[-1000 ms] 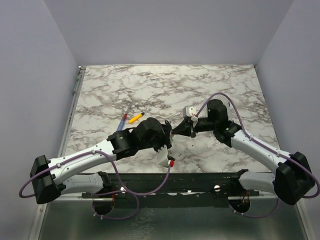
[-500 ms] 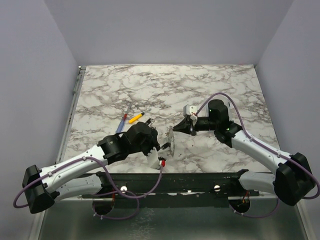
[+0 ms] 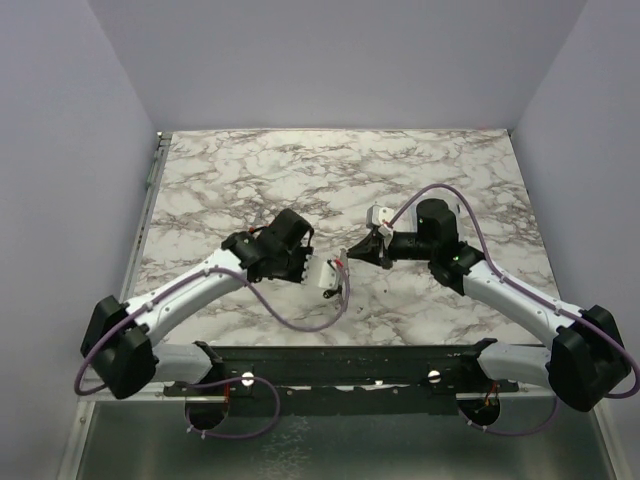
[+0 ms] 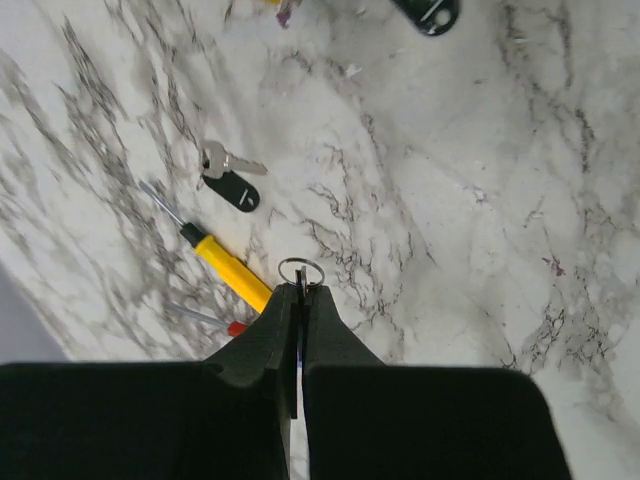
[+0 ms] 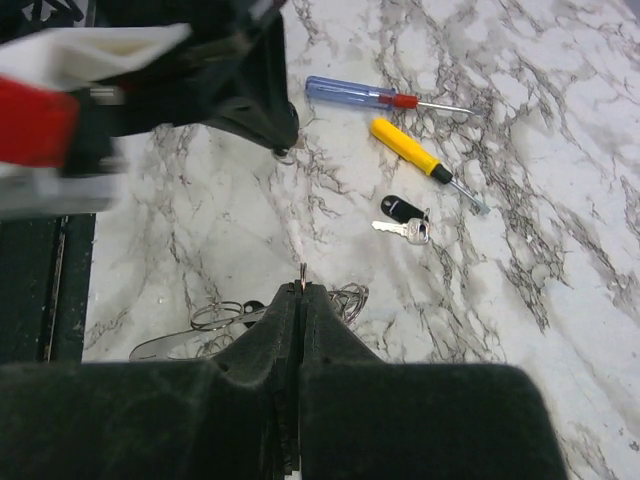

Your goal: Remove the keys from the keyring

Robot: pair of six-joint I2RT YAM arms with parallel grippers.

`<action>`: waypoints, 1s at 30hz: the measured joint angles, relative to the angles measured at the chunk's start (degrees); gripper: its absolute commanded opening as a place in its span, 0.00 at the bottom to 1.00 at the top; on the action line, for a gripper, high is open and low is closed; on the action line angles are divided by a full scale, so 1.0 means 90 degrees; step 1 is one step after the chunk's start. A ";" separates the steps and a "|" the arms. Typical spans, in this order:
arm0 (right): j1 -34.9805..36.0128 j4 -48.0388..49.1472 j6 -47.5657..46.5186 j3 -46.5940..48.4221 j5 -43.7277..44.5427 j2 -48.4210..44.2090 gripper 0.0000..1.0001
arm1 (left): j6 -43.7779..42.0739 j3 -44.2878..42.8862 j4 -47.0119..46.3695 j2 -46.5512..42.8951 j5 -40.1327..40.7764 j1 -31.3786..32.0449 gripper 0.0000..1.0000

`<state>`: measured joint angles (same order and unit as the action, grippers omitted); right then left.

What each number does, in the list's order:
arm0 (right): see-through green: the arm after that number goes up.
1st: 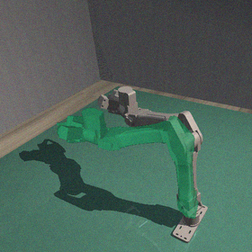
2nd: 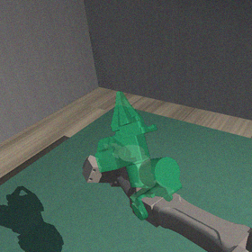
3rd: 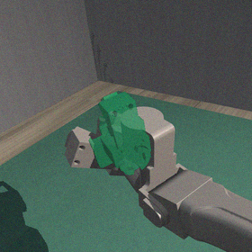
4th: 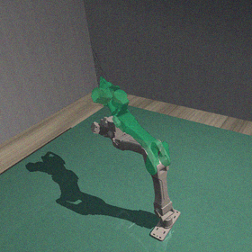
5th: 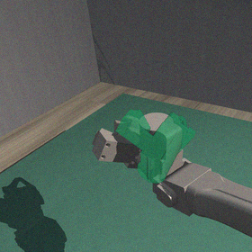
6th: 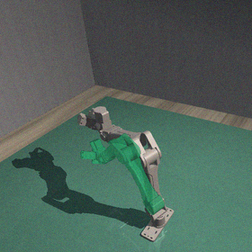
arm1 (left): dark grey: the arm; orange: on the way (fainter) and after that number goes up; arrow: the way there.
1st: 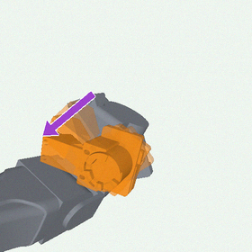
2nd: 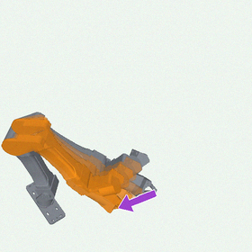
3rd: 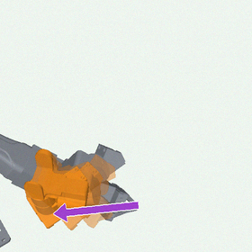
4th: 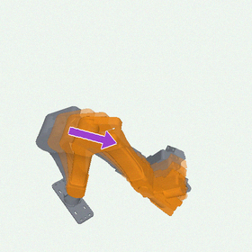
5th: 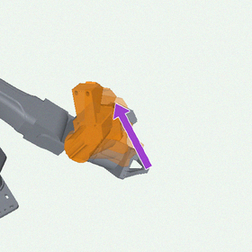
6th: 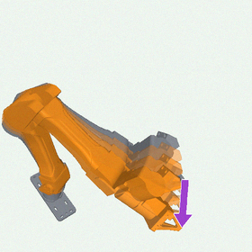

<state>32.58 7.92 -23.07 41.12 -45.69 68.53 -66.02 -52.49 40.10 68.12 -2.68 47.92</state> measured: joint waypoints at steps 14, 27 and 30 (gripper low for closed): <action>-0.0192 0.0032 0.0245 0.0000 0.0384 0.0000 0.01 | 0.2812 -0.1401 0.0573 0.2586 -0.1622 -0.2285 0.00; -0.0386 0.0117 0.0299 -0.0002 0.0493 0.0000 0.01 | 0.4719 -0.1355 -0.0291 0.3400 -0.2674 -0.2501 0.00; -0.0420 0.0117 0.0301 -0.0002 0.0493 0.0000 0.01 | 0.4881 -0.1355 -0.0444 0.3507 -0.2771 -0.2540 0.00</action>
<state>28.80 8.97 -20.36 41.10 -41.25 68.53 -22.09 -64.69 36.10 99.68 -27.62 25.06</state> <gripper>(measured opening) 0.015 0.028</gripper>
